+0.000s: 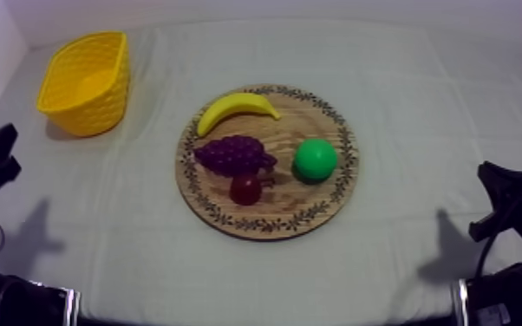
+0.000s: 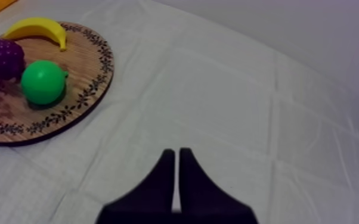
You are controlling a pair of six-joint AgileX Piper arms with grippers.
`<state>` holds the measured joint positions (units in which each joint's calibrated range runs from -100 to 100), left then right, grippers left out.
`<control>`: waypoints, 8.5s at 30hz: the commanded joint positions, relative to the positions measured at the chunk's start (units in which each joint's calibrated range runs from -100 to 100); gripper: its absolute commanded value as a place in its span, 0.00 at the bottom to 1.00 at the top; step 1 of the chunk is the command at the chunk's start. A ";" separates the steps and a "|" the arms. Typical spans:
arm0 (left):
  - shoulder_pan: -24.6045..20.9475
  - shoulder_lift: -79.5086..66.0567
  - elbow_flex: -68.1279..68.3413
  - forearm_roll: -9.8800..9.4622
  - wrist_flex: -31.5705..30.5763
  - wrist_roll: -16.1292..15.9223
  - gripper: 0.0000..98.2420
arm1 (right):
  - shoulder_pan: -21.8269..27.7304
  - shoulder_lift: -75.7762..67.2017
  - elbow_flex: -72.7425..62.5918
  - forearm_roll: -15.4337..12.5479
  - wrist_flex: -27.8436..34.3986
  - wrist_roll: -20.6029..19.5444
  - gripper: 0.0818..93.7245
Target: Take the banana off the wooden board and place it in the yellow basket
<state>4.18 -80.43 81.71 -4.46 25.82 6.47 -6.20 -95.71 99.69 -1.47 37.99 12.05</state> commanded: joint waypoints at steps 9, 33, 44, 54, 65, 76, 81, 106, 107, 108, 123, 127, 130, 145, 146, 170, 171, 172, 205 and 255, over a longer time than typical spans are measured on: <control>1.11 26.38 -37.82 7.72 7.39 -15.32 0.00 | 0.00 -0.04 -0.03 -0.02 -0.01 0.04 0.00; 9.91 67.56 -77.60 8.18 25.66 -27.13 0.00 | 0.00 -0.04 -0.03 -0.02 -0.01 0.04 0.00; 13.68 75.10 -71.00 10.19 20.27 -28.14 0.00 | 0.00 -0.04 -0.03 -0.02 -0.01 0.04 0.00; 16.18 81.36 -64.62 13.33 16.04 -32.99 0.00 | 0.00 -0.04 -0.03 -0.02 -0.01 0.04 0.00; 19.33 88.28 -62.02 11.52 13.23 -31.30 0.00 | 0.00 -0.04 -0.03 -0.02 -0.01 0.04 0.00; 19.99 90.62 -60.99 9.02 17.34 -24.61 0.47 | 0.00 -0.04 -0.03 -0.02 -0.01 0.04 0.00; 20.79 90.55 -62.45 7.44 19.12 -22.59 0.66 | 0.00 -0.04 -0.03 -0.02 -0.01 0.04 0.00; 20.08 111.87 -82.22 6.53 33.00 -15.39 0.65 | 0.00 -0.04 -0.03 -0.02 -0.01 0.04 0.00; 19.98 112.82 -83.24 6.54 33.90 -15.20 0.65 | 0.00 -0.04 -0.03 -0.02 -0.01 0.04 0.00; 19.91 113.71 -84.22 6.48 34.74 -14.98 0.65 | 0.00 -0.04 -0.03 -0.02 -0.01 0.04 0.00; 19.36 122.44 -95.00 5.20 42.39 -12.46 0.63 | 0.00 -0.04 -0.03 -0.02 -0.01 0.04 0.00; 19.51 123.98 -96.25 4.68 43.31 -11.76 0.57 | 0.00 -0.04 -0.03 -0.02 -0.01 0.04 0.00; 19.66 124.96 -96.85 4.23 43.59 -11.21 0.52 | 0.00 -0.04 -0.03 -0.02 -0.01 0.04 0.00; 20.63 127.69 -99.35 0.84 44.09 -6.74 0.28 | 0.00 -0.04 -0.03 -0.02 -0.01 0.04 0.00; 20.75 127.51 -99.42 0.48 44.13 -6.42 0.27 | 0.00 -0.04 -0.03 -0.02 -0.01 0.04 0.00; 11.91 102.30 -108.27 -9.66 59.77 -4.20 0.22 | 0.00 -0.04 -0.03 -0.02 -0.01 0.04 0.00; 11.00 101.21 -107.37 -9.76 59.73 -4.13 0.22 | 0.00 -0.04 -0.03 -0.02 -0.01 0.04 0.00; 10.11 100.18 -106.33 -9.87 59.57 -3.99 0.22 | 0.00 -0.04 -0.03 -0.02 -0.01 0.04 0.00; -4.57 105.22 -75.48 -6.84 37.17 -3.58 0.25 | 0.00 -0.04 -0.03 -0.02 -0.01 0.04 0.00; -2.17 55.14 -31.31 3.21 8.51 -9.38 0.01 | 0.00 -0.04 -0.03 -0.02 -0.01 0.04 0.00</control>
<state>2.09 -12.21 39.13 -1.85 35.67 -2.39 -6.20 -95.71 99.69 -1.47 37.95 12.08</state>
